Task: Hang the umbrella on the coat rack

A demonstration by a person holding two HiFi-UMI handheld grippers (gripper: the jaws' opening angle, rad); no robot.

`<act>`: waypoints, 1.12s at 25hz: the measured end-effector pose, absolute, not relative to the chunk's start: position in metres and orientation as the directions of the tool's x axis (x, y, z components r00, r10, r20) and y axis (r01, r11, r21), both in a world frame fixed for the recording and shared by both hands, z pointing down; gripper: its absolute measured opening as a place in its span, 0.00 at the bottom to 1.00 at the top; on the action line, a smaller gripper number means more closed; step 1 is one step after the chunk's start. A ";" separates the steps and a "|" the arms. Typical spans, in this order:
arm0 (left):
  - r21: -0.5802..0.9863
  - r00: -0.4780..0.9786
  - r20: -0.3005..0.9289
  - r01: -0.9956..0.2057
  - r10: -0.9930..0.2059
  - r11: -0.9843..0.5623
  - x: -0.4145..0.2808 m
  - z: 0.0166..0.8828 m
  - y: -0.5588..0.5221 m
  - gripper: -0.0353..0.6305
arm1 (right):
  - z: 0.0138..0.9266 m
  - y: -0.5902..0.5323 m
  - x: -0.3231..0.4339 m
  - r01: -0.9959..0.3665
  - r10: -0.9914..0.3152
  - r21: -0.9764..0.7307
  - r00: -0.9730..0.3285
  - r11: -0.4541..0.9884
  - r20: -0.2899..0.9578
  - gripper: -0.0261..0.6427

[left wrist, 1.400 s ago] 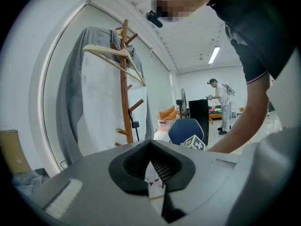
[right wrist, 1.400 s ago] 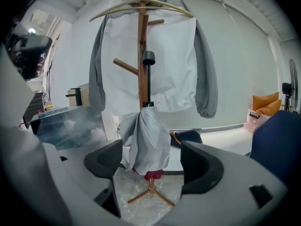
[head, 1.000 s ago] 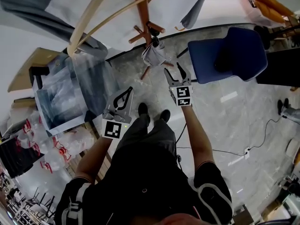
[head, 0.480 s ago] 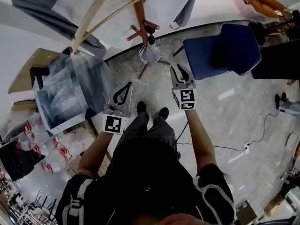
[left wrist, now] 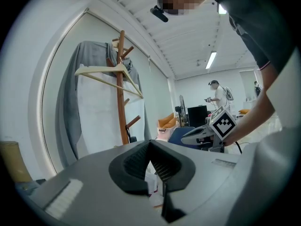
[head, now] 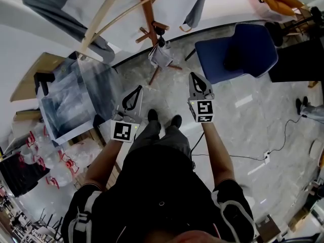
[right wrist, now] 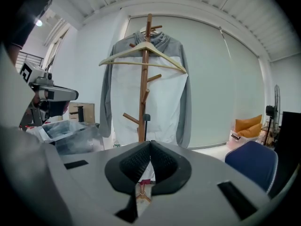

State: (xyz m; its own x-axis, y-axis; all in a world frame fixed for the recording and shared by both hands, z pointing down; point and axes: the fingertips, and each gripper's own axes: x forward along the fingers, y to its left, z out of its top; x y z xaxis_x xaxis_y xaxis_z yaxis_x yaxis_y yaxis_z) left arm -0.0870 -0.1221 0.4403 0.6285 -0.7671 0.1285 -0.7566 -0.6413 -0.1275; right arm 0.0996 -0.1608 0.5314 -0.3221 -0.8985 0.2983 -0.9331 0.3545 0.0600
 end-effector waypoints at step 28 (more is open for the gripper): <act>-0.108 0.609 0.062 -0.783 -0.791 -0.612 -0.098 0.386 -0.110 0.05 | 0.399 -0.081 0.141 -0.974 -0.970 0.095 -0.192 0.208 0.150 0.04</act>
